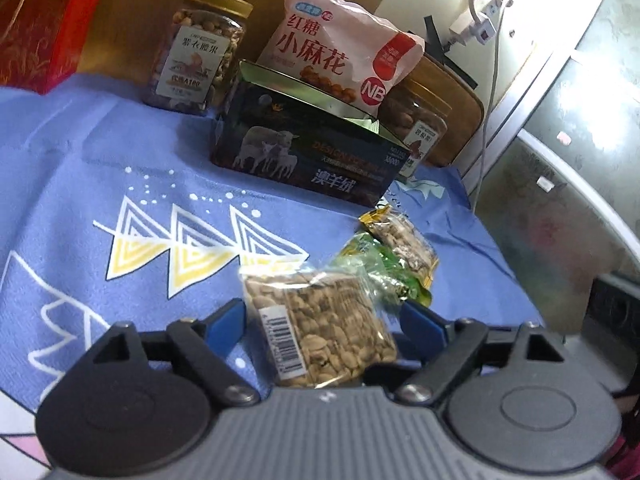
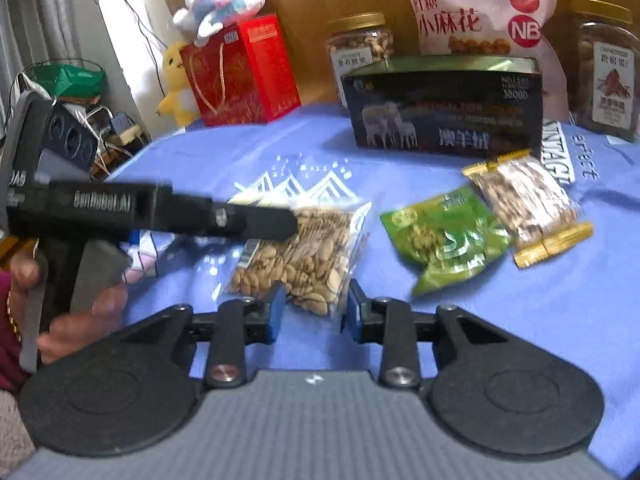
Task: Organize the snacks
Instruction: 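Grasp the clear pistachio bag with the left gripper and lift it, then lower the pistachio bag into the tin box and open the left gripper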
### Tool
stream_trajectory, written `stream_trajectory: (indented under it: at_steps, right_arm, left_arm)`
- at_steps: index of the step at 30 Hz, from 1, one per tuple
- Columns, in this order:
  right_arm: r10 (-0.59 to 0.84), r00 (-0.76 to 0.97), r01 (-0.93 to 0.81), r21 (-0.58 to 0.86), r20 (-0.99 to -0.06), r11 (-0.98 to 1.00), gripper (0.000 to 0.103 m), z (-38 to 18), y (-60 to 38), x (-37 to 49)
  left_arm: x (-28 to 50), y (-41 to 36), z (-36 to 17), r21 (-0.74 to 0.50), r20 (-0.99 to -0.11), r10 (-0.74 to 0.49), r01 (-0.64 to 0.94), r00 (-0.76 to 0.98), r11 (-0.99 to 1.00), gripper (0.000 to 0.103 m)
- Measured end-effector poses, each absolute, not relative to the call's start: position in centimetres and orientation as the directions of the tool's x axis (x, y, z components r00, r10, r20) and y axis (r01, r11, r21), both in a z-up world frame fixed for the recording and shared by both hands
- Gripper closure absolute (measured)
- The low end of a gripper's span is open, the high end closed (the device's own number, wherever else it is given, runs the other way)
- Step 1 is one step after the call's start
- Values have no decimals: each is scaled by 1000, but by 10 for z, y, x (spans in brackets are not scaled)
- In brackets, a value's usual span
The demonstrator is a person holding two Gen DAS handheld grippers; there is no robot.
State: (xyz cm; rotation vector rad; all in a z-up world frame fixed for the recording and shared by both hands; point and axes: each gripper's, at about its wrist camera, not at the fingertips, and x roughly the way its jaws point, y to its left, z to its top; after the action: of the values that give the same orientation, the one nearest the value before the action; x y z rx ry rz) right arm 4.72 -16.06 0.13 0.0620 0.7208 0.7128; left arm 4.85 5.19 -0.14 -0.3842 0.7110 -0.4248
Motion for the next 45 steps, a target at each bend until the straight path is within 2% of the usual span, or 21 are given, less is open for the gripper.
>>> stream_trajectory:
  at_steps: [4,5,6,10,25,31,33,34,35,37,39,45]
  right_arm:
    - [604,547,-577,262,-579,774,79,3,-156,50]
    - [601,554,-577,255,-576,776,81,3,-156,50]
    - [599,560,-580,245,-572,777,82,3,-155,49]
    - [598,599,-604,190,-533,774,87,13,-154,47]
    - [576,736,-583,99,-356,806,89,68,-155,124]
    - [540,775,-542,96,-328,835,88,71,-156,179]
    - [523,783,-523,101,-335,847,84,64,-156,197]
    - [512,787,-513,95,-344,853,78,60,-154,204]
    - [494,792,-501,80,-359,862,66,55,-152,212]
    - [435,814,-457,36,-385,889,52,44,-149,222]
    - [377,844,-407,4,-382,914,52,38,-152,221]
    - [387,850,-355,155,-358,922,52,43,-209,201]
  left_arm:
    - [48,51,0,-464,-545,-478,227,688,856,18]
    - [48,53,0,-470,-544,-475,218,692,855,22]
    - [49,54,0,-472,-543,-468,208,697,857,26]
    - [52,53,8,-446,-532,-442,205,722,871,28]
    - [142,45,91,-343,-398,-392,262,829,902,28]
    - [201,41,97,-315,-405,-368,250,837,916,27]
    - [220,36,91,-293,-425,-345,233,837,927,24]
    - [230,34,86,-276,-437,-324,218,839,936,22]
    - [238,32,82,-262,-450,-306,203,839,943,20]
    - [251,31,72,-252,-487,-280,174,827,952,20]
    - [251,37,67,-294,-498,-291,156,817,943,20]
    - [208,49,75,-368,-439,-365,206,821,907,20]
